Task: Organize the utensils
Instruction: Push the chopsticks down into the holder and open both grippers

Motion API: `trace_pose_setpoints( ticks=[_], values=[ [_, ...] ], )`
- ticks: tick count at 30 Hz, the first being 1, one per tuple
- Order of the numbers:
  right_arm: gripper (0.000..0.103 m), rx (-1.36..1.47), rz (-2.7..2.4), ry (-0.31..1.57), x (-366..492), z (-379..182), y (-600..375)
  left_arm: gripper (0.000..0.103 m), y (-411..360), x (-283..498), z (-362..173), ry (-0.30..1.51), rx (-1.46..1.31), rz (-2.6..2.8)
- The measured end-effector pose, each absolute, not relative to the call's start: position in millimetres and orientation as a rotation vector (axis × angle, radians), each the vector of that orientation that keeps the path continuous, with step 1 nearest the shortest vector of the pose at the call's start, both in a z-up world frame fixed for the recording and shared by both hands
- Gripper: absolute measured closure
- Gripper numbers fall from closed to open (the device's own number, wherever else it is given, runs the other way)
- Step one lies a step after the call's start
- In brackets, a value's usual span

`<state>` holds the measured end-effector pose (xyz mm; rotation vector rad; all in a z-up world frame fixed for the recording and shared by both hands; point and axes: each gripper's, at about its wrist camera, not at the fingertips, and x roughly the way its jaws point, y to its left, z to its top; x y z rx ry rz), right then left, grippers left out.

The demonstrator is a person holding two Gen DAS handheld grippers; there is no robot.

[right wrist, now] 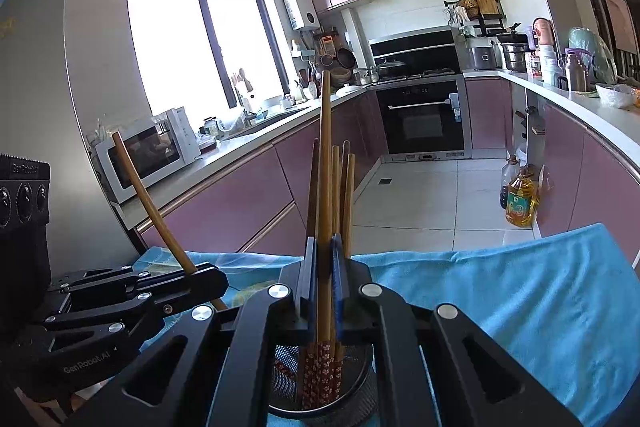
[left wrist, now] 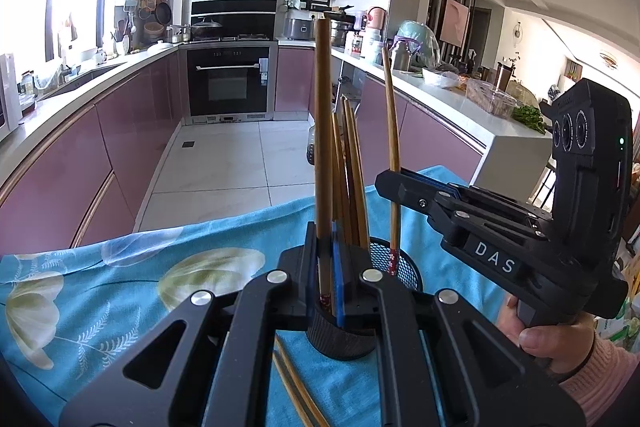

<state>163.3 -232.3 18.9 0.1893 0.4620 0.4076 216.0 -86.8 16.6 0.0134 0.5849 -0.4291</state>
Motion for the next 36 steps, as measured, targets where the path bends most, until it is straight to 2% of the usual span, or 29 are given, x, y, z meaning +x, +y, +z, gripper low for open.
trace_pose_setpoints(
  ticks=[28, 32, 36],
  values=[
    [0.095, 0.195, 0.420, 0.629, 181, -4, -232, 0.095, -98, 242, -3, 0.707, 0.033, -0.496],
    [0.089, 0.194, 0.414, 0.631, 181, -4, -233, 0.095, -99, 245, -7, 0.722, 0.025, -0.502],
    [0.089, 0.195, 0.413, 0.633, 181, -6, -233, 0.095, -98, 247, -14, 0.738, 0.004, -0.506]
  ],
)
